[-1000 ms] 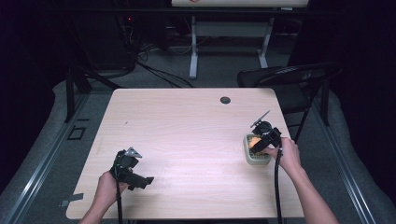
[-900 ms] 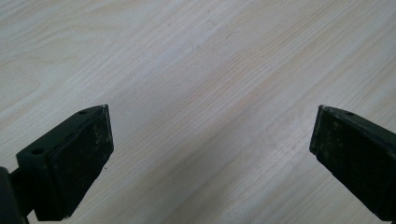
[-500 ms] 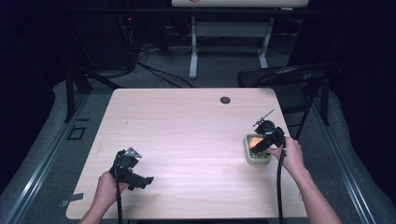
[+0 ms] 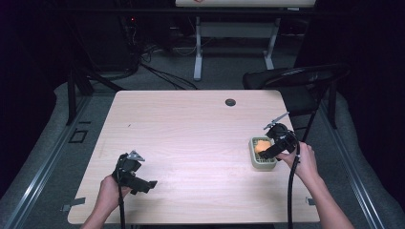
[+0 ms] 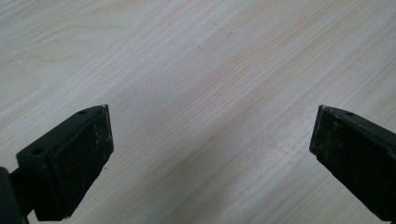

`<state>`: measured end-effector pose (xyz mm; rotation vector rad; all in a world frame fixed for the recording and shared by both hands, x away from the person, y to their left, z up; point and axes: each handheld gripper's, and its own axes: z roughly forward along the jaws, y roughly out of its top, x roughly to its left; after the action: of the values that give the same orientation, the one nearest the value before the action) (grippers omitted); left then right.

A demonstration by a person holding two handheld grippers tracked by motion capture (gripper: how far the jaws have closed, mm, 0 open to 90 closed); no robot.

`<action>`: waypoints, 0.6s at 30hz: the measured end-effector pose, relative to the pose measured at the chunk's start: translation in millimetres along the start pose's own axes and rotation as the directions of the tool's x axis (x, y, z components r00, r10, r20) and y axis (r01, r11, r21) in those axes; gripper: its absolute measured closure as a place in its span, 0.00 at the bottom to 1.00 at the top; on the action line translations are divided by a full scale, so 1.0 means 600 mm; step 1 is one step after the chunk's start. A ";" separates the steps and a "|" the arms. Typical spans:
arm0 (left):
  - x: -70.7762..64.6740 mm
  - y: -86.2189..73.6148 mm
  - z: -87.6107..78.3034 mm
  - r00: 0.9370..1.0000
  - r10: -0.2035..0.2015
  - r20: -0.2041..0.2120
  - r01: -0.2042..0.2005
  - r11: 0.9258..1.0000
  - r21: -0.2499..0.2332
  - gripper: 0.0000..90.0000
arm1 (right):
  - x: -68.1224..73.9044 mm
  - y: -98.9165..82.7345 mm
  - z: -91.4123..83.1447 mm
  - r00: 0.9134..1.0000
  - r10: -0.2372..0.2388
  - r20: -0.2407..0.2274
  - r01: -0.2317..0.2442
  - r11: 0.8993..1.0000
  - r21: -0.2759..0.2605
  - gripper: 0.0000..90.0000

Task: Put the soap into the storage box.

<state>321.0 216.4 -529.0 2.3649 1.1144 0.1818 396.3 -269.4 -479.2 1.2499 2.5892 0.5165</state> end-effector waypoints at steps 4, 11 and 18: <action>0.000 0.000 0.000 1.000 0.001 0.001 -0.001 1.000 0.000 0.00 | 0.007 -0.006 -0.011 1.000 -0.011 0.002 0.011 1.000 -0.009 0.11; 0.000 0.000 -0.001 1.000 0.001 0.000 -0.001 1.000 0.000 0.00 | 0.021 -0.021 -0.025 1.000 -0.019 -0.004 0.018 0.999 -0.030 0.09; 0.000 0.000 0.000 1.000 0.000 -0.001 0.000 1.000 0.000 0.00 | 0.033 -0.045 -0.035 0.999 -0.033 -0.005 0.033 0.999 -0.031 0.07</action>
<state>320.9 216.2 -528.9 2.3650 1.1143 0.1831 357.8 -274.0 -471.4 1.1953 2.5915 0.5520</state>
